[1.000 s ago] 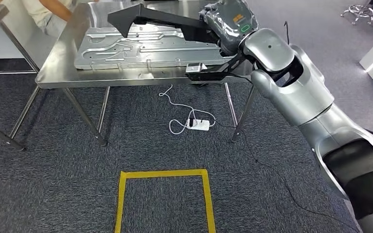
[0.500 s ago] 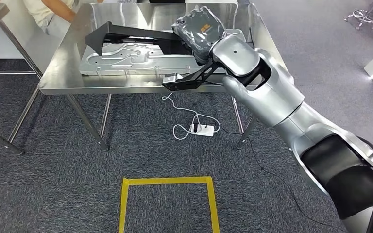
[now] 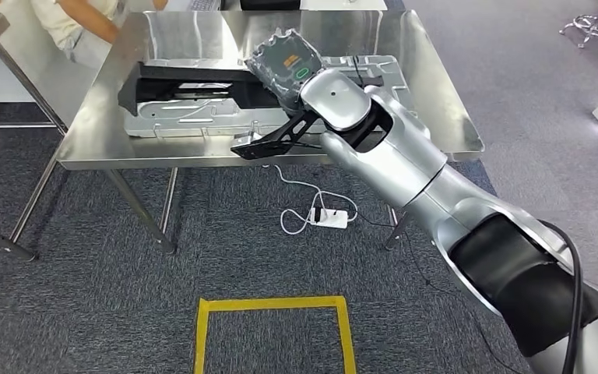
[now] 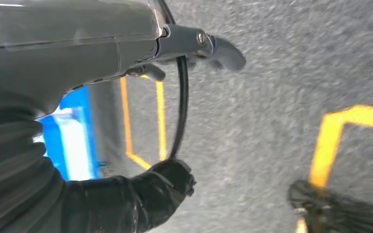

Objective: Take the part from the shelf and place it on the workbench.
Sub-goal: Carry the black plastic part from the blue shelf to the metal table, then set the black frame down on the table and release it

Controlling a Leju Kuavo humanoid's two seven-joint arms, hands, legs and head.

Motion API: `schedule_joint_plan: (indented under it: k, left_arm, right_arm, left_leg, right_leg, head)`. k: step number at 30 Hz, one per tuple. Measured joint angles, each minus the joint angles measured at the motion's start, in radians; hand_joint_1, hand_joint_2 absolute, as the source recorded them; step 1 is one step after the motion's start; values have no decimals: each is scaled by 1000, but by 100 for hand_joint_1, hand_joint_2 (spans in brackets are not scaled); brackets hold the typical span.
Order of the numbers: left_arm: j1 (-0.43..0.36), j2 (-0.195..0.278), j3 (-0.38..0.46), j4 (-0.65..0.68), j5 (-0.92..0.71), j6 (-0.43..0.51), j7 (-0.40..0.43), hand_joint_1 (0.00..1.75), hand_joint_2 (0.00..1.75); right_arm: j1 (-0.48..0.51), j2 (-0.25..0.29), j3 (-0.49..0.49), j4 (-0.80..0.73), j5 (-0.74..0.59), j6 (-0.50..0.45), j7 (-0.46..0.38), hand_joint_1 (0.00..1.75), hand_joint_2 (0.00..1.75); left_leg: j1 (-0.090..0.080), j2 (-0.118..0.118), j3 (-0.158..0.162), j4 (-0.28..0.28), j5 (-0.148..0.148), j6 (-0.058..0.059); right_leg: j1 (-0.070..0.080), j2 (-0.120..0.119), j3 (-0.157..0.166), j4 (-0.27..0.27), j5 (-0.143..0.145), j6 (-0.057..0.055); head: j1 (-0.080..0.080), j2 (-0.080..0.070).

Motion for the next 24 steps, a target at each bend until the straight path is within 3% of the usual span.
schedule_joint_plan:
  k: [2,4,5,6,7,9,10,11,13,16,18,20,21,22,24]
  left_arm:
    - [3,6,0,-4,-1,-3,4,0,175]
    - [7,11,1,-9,-1,-5,6,0,175]
    - [9,12,1,-12,-1,-5,6,0,175]
    - [13,12,1,-14,-1,-5,7,0,175]
    - [17,12,2,-16,-1,-4,8,0,175]
    - [25,12,2,-17,-1,-3,9,0,175]
    - [27,12,2,-17,-1,-2,9,0,175]
    - [28,11,2,-18,-1,-1,8,0,175]
    - [28,9,3,-21,-3,3,4,0,175]
    - [27,0,3,-24,-7,13,-4,0,175]
    - [26,-12,3,-26,-8,23,-9,0,175]
    - [26,-21,3,-26,-7,28,-12,0,175]
    - [26,-24,3,-26,-6,28,-14,0,175]
    - [25,-26,3,-26,-4,27,-16,0,175]
    - [22,-29,3,-26,0,25,-19,0,175]
  right_arm:
    - [-14,24,5,10,4,9,0,175,175]
    - [-25,43,12,20,8,18,0,175,175]
    - [-26,48,15,24,9,22,0,175,175]
    - [-27,51,18,28,10,24,0,175,175]
    - [-27,52,20,30,10,25,0,175,175]
    - [-33,53,24,35,12,25,0,175,175]
    - [-36,53,26,37,12,25,0,175,175]
    - [-40,54,27,38,13,26,1,175,175]
    - [-44,44,30,40,13,29,4,175,175]
    - [-52,-1,31,34,14,29,6,175,175]
    - [-62,-55,31,29,20,27,4,175,175]
    - [-68,-95,31,31,29,27,-1,175,175]
    - [-68,-108,31,36,31,28,-3,175,175]
    - [-68,-117,31,42,33,30,-4,175,175]
    - [-71,-130,31,56,35,33,-4,175,175]
  left_leg:
    - [4,2,-43,79,-23,-11]
    - [13,3,-120,190,-66,-25]
    - [18,3,-152,223,-79,-32]
    - [23,3,-168,224,-74,-39]
    - [28,4,-167,191,-47,-46]
    - [37,7,-136,71,47,-61]
    - [37,8,-125,25,73,-62]
    - [35,10,-120,1,90,-58]
    - [28,10,-122,2,83,-37]
    - [32,6,-109,0,80,-14]
    - [30,0,-96,-3,71,-3]
    - [25,-4,-84,-3,59,3]
    - [22,-4,-76,-3,52,5]
    - [18,-5,-65,-3,44,6]
    - [11,-4,-41,-4,26,8]
  right_leg:
    - [-8,-2,26,-13,-6,-4]
    - [-11,-2,41,-15,-20,-4]
    - [-13,-3,50,-13,-29,-1]
    - [-16,-3,59,-9,-40,3]
    - [-21,-3,68,-3,-52,9]
    - [-30,-3,83,15,-80,24]
    - [-33,-3,86,25,-92,31]
    - [-34,-2,84,31,-101,39]
    - [-32,-1,82,35,-112,53]
    - [-34,-3,82,55,-135,70]
    - [-37,-4,34,144,-172,77]
    - [-36,-4,-50,267,-205,77]
    - [-34,-4,-83,301,-200,74]
    - [-31,-4,-99,299,-173,68]
    - [-20,-4,-82,197,-73,47]
  head:
    - [0,0]
    - [-1,0]
    - [-1,0]
    - [-1,0]
    - [-1,0]
    - [-1,0]
    - [-1,0]
    - [-2,0]
    - [-1,0]
    - [-1,0]
    - [0,0]
    - [0,0]
    - [0,0]
    - [0,0]
    - [0,0]
